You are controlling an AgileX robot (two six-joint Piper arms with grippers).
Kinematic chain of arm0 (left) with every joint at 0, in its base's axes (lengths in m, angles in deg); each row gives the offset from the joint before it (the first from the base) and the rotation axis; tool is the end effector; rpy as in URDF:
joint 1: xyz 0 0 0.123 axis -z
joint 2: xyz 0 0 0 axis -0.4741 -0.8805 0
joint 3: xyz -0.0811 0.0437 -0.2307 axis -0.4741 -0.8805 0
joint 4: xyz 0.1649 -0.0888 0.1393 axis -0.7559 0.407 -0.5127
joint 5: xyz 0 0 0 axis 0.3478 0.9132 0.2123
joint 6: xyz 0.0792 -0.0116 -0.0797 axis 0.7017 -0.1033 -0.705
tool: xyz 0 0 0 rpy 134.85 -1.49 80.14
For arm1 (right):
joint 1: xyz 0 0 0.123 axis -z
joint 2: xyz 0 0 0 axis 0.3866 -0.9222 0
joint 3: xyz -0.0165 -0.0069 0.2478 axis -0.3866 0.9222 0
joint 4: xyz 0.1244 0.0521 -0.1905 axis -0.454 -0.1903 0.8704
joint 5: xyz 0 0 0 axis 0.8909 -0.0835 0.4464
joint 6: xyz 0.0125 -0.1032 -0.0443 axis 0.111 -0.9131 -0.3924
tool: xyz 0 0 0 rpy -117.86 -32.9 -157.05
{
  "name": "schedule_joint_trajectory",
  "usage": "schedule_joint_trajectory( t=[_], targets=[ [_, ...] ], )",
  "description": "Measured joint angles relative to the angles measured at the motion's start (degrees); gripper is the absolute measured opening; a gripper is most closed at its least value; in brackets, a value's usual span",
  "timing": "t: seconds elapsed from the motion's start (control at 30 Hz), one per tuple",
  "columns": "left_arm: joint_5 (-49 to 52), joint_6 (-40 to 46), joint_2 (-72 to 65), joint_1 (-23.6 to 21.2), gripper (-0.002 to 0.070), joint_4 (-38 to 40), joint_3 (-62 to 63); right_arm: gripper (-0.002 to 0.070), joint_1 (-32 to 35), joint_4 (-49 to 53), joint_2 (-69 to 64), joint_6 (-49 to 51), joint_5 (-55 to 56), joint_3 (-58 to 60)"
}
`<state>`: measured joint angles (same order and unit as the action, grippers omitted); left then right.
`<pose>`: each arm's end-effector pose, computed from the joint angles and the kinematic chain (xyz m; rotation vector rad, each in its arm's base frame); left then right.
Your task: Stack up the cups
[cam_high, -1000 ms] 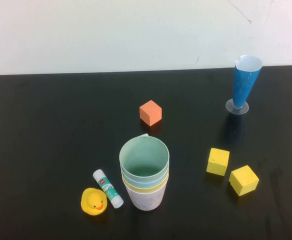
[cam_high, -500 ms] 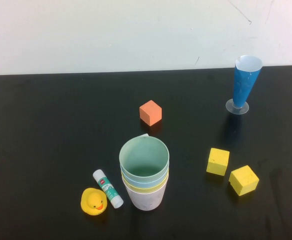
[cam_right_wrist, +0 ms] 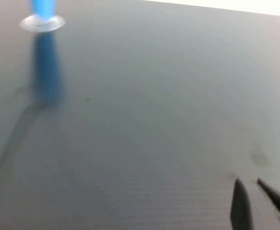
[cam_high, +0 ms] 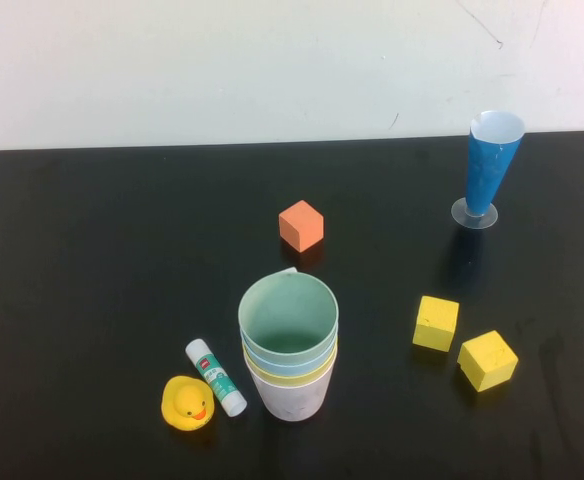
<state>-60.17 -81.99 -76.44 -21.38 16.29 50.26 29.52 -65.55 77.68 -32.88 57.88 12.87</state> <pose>0.0929 -0.0124 0.1754 -0.0281 1.8018 -0.2103 0.0923 -0.0107 0.1696 -0.0162 1.8398 -0.1741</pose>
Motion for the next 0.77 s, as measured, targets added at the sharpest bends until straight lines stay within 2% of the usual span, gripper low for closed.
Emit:
schedule_joint_trajectory(
  t=[0.1, 0.2, 0.77],
  targets=[
    [0.0, 0.0, 0.0, 0.0, 0.0002, 0.0, 0.0, -0.0002, 0.0, 4.72, 0.0, 7.28, -0.02, 0.0],
    [0.0, 0.0, 0.0, 0.0, 0.0001, 0.0, 0.0, -0.0002, 0.0, 5.77, 0.0, 9.06, -0.02, 0.0],
    [0.0, -0.11, 0.0, 0.0, 0.0001, 0.0, 0.0, -0.0002, -0.2, 6.48, 0.0, 9.67, -0.81, -0.12]
  ],
)
